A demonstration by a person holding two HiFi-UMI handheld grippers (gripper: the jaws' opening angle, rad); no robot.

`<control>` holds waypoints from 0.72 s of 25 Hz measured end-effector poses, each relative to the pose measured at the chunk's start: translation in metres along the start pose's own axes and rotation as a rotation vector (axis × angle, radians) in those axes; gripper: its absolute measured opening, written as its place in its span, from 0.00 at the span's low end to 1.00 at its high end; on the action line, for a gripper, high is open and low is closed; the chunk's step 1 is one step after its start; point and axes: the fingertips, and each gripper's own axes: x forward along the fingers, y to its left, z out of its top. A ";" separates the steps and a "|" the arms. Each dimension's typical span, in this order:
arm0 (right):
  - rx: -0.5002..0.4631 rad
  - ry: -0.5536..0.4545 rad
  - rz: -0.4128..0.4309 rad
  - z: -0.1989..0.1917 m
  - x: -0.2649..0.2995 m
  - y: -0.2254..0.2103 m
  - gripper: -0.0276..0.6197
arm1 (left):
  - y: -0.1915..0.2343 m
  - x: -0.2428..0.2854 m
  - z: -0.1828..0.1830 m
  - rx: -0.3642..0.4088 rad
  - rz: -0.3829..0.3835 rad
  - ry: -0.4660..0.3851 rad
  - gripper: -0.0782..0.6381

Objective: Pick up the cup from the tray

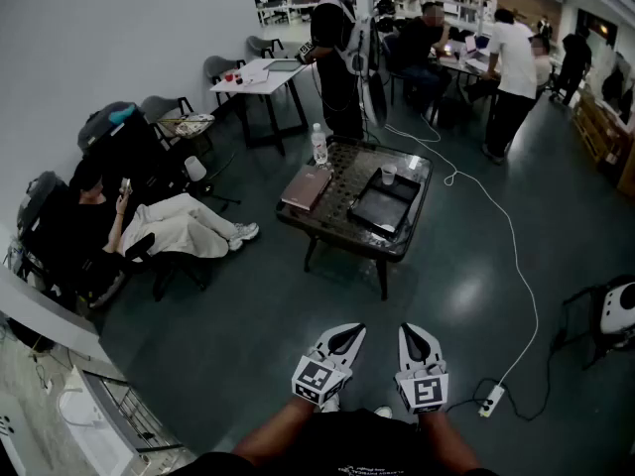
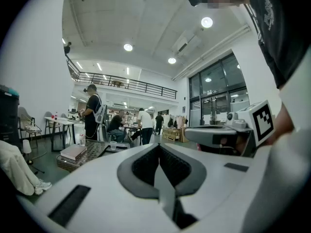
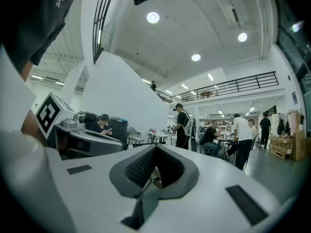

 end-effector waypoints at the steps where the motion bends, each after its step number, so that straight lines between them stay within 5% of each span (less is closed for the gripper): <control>1: -0.004 -0.015 0.000 -0.001 0.000 0.000 0.05 | -0.001 0.000 0.002 0.001 -0.004 -0.001 0.12; 18: -0.021 -0.046 -0.017 0.009 0.009 0.021 0.05 | 0.023 -0.015 0.001 0.006 0.021 0.004 0.12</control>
